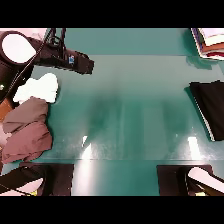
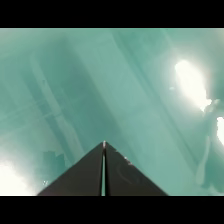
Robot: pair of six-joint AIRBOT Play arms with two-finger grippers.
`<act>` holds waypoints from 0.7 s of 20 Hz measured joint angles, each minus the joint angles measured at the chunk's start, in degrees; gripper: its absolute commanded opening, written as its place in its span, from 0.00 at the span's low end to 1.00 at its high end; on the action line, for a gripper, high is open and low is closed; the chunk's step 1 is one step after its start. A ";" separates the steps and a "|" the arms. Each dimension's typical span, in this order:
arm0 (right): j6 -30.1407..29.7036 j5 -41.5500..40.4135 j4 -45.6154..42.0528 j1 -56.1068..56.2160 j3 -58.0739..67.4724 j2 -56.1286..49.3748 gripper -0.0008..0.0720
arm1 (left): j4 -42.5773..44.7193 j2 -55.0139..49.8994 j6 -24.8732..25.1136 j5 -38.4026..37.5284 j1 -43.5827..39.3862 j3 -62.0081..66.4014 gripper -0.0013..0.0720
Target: Fold the shirts.
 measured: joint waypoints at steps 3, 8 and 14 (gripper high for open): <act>0.00 -1.22 4.61 9.57 0.61 0.00 0.32 | -0.13 0.00 -0.02 0.24 0.00 0.00 0.05; -0.50 -3.34 7.13 25.83 0.92 0.02 0.03 | -0.33 0.00 -0.02 0.37 0.00 0.00 0.05; -0.79 -6.88 7.67 37.20 0.92 0.02 0.04 | -0.35 0.00 -0.04 0.42 0.00 0.00 0.05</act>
